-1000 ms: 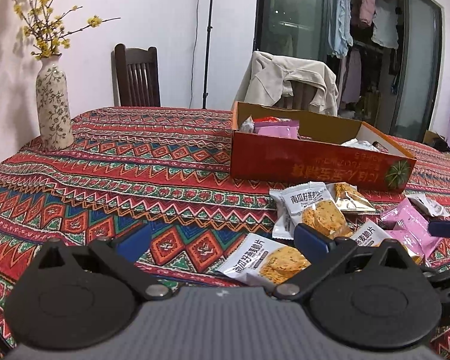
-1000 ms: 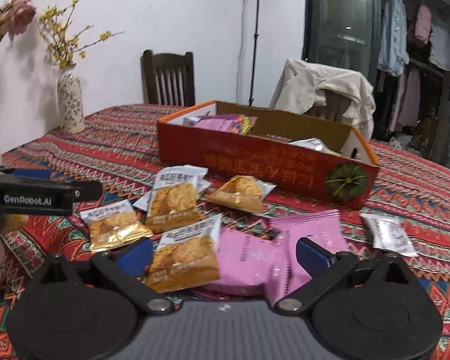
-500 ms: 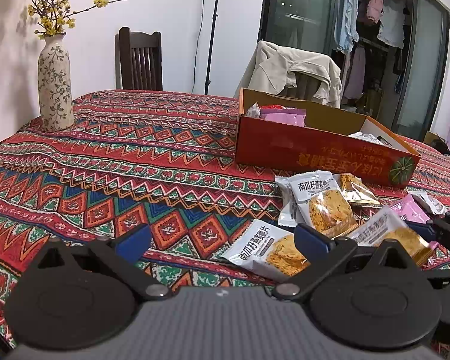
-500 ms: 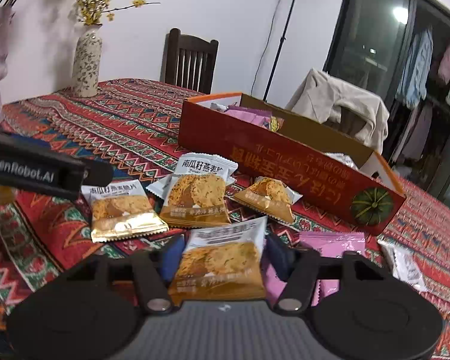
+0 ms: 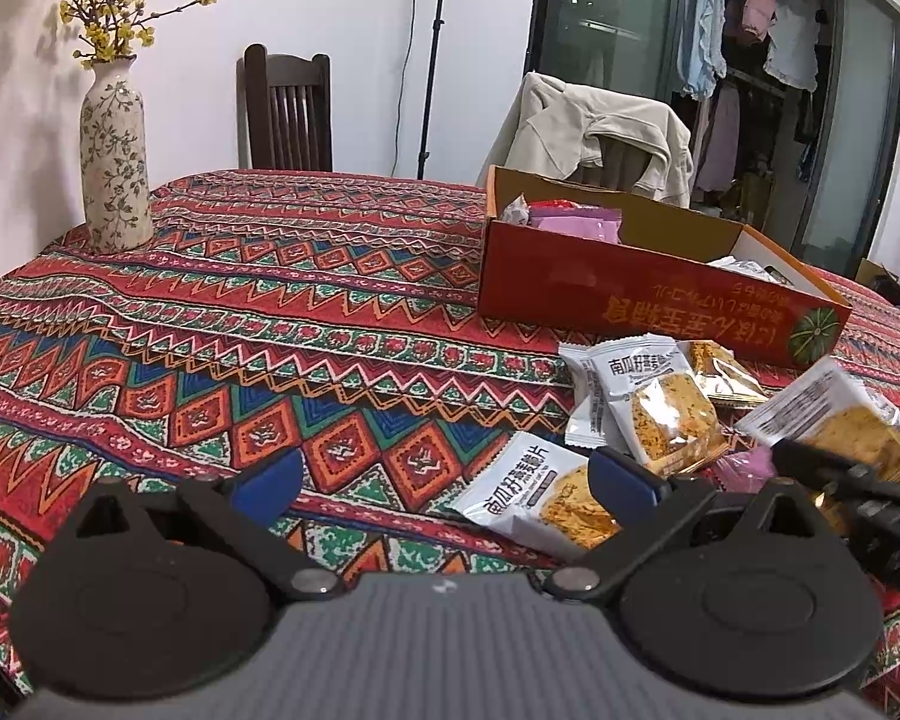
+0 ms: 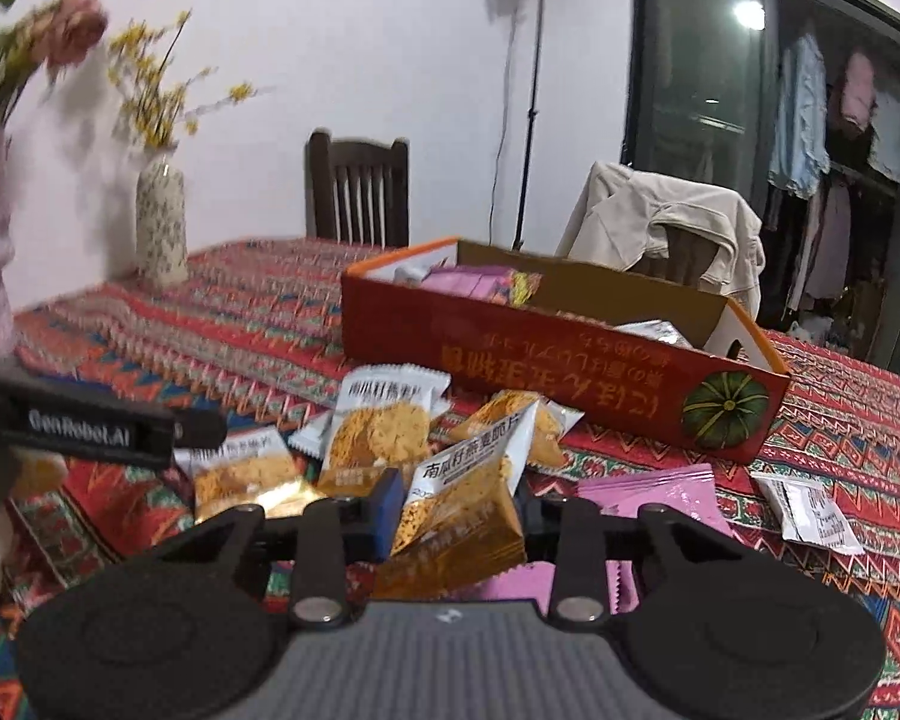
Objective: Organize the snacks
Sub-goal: 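Grasp a pumpkin-seed biscuit packet with the right tool while the left tool grasps another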
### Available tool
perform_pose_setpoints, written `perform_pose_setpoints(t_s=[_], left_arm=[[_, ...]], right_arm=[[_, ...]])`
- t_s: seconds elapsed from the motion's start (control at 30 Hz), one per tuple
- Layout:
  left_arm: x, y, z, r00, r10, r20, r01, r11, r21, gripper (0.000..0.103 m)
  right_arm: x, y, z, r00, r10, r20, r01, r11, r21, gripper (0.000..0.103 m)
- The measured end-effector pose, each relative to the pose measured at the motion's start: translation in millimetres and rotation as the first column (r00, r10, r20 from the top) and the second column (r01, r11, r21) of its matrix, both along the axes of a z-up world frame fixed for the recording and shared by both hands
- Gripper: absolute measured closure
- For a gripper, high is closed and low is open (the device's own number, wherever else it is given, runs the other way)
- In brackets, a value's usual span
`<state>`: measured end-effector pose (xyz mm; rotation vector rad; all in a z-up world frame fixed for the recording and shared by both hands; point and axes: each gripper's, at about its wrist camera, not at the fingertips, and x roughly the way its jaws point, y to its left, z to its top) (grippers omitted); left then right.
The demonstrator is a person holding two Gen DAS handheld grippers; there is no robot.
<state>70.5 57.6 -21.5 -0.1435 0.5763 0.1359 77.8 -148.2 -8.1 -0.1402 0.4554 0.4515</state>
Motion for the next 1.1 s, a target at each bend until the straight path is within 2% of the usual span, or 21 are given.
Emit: perform_pose_setpoints(t_s=[0.23, 0.4, 0.6, 0.67, 0.87, 0.9, 1.0, 1.1], left_arm=[[5.2, -4.8, 0.4, 0.999, 0.001, -0.037, 0.000, 1.000, 0.022, 0.000], [11.8, -19.1, 3.3, 0.997, -0.042, -0.068, 0.045, 0.998, 0.053, 0.000], [28.6, -44.8, -6.6, 0.982, -0.118, -0.148, 0.134, 0.985, 0.106, 0.000], [34.5, -46.5, -12.0, 0.975, -0.136, -0.175, 0.154, 0.984, 0.093, 0.000], [36.5, -42.0, -15.5, 0.977, -0.137, -0.161, 0.150, 0.986, 0.069, 0.000], [36.2, -41.1, -15.4, 0.978, -0.138, -0.158, 0.150, 0.986, 0.066, 0.001], [32.6, -38.8, -12.9, 0.981, -0.140, -0.136, 0.149, 0.987, 0.063, 0.016], [26.9, -32.8, -10.1, 0.984, -0.144, -0.108, 0.147, 0.989, 0.025, 0.031]], right_arm=[[2.7, -22.4, 4.3, 0.998, -0.065, 0.004, 0.064, 0.992, 0.108, 0.069], [4.0, -30.3, 4.1, 0.997, -0.074, -0.004, 0.073, 0.987, 0.141, 0.069], [0.0, -33.2, 4.1, 0.997, -0.077, 0.006, 0.075, 0.985, 0.158, 0.069], [-0.6, -34.1, 4.2, 0.997, -0.075, 0.007, 0.073, 0.984, 0.163, 0.069], [-2.7, -33.2, 3.9, 0.997, -0.071, 0.014, 0.068, 0.985, 0.161, 0.069], [-3.2, -33.2, 4.0, 0.997, -0.072, 0.015, 0.069, 0.985, 0.161, 0.069], [-3.5, -33.4, 4.2, 0.997, -0.074, 0.016, 0.071, 0.984, 0.163, 0.069], [-3.8, -33.6, 4.2, 0.997, -0.075, 0.017, 0.071, 0.984, 0.164, 0.069]])
